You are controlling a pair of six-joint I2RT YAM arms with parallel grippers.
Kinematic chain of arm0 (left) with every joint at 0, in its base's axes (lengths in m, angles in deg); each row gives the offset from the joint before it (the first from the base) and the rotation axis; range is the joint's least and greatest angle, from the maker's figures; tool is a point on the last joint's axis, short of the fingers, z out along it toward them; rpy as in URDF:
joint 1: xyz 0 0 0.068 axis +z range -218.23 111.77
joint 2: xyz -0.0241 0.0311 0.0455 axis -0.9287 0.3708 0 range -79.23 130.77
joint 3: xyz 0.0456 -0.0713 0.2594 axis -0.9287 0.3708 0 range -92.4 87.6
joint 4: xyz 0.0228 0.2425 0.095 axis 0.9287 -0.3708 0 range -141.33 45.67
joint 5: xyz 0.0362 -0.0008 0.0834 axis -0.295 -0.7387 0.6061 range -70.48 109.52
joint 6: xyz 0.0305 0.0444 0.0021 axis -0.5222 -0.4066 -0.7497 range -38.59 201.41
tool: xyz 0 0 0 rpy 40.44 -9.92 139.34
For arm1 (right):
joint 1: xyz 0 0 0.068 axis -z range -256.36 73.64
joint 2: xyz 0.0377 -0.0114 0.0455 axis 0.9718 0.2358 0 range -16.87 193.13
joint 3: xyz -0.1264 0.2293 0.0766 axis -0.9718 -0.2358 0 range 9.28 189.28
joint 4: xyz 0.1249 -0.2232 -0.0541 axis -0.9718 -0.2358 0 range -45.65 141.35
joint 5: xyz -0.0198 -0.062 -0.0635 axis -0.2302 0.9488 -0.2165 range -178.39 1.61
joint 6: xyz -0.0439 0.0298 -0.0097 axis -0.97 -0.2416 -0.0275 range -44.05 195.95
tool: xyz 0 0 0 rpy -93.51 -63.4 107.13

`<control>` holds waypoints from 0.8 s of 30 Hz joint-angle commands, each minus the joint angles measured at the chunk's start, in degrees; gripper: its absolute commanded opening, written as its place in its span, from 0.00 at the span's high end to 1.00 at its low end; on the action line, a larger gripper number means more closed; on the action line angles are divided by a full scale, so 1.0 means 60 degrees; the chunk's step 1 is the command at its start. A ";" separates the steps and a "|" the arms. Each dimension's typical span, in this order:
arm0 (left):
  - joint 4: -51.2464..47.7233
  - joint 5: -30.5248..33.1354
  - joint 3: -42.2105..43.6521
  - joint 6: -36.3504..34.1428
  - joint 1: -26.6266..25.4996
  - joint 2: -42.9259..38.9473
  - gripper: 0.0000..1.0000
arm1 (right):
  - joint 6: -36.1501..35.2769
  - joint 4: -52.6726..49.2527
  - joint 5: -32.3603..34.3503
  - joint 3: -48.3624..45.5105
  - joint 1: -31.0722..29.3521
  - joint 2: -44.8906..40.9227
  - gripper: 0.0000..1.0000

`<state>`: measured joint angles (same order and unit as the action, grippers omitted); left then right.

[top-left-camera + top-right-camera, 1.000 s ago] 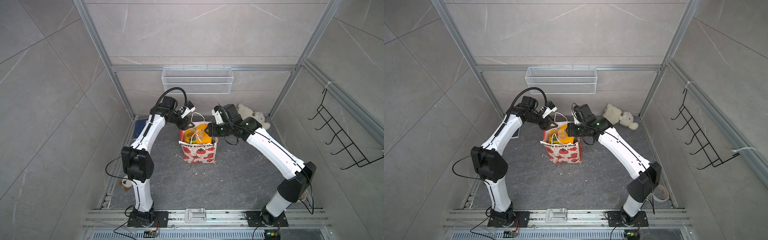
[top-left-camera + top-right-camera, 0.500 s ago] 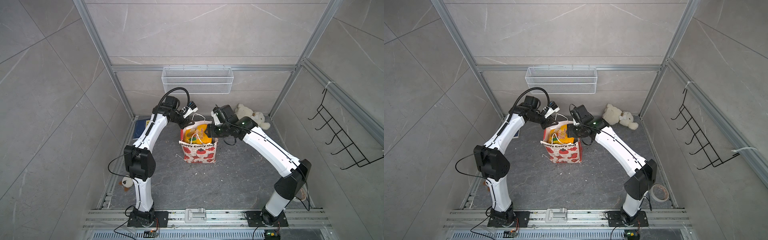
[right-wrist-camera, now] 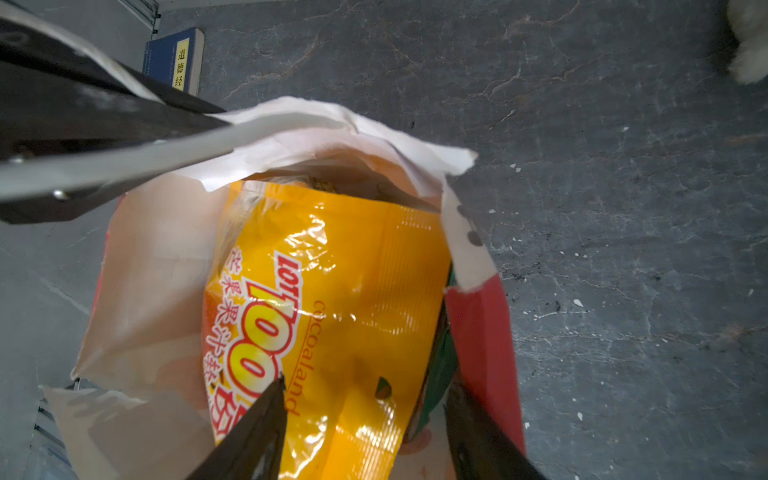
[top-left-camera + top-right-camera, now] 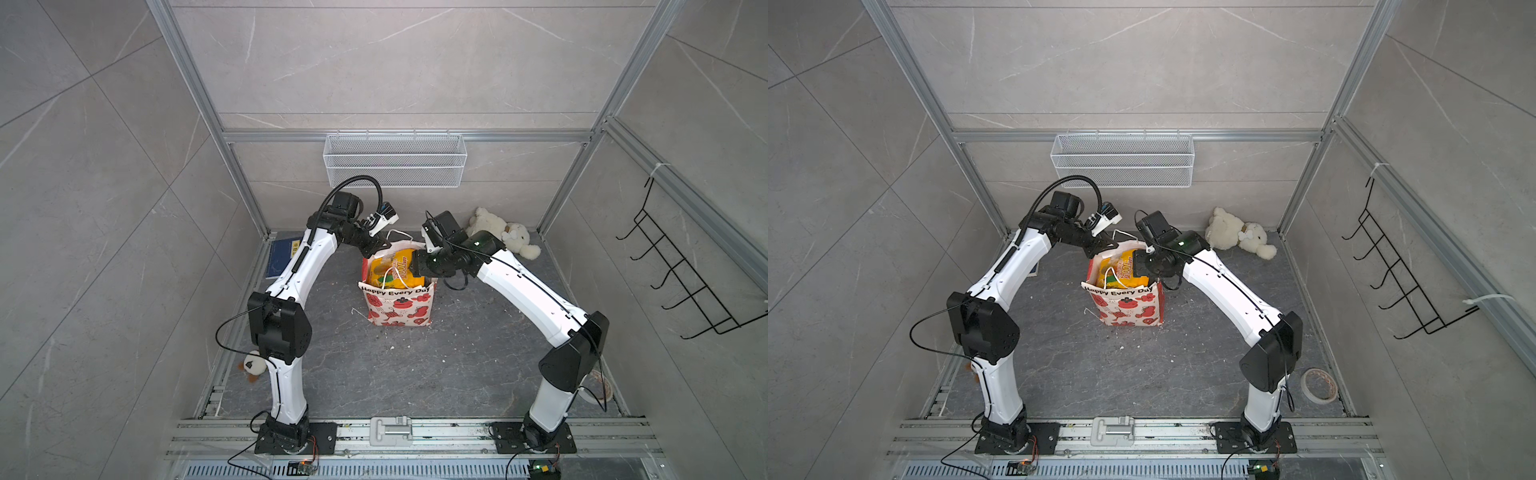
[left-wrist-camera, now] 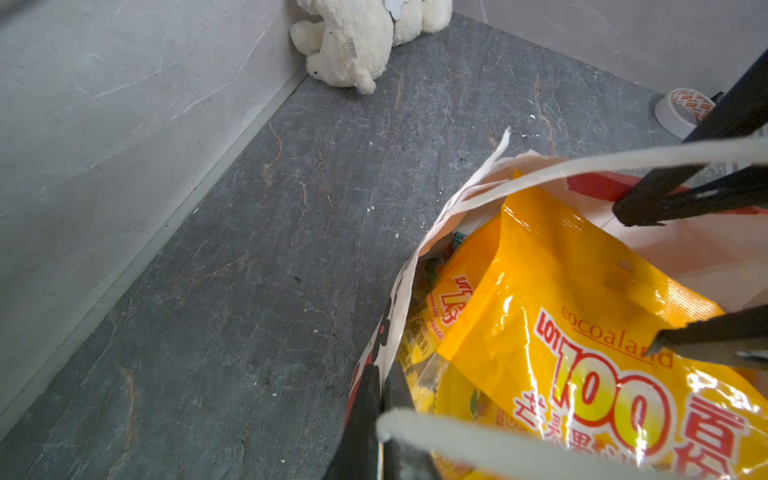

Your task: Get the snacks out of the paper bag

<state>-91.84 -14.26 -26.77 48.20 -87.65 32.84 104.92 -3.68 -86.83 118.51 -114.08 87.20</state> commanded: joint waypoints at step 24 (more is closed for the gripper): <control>0.3431 0.1539 0.0517 0.2405 -0.0206 -0.1675 1.00 | 0.0157 0.2183 -0.0222 -0.0269 0.0128 -0.0031 0.95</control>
<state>-81.78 -4.79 -18.81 59.92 -88.61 26.72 107.34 6.82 -87.53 115.01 -113.70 87.07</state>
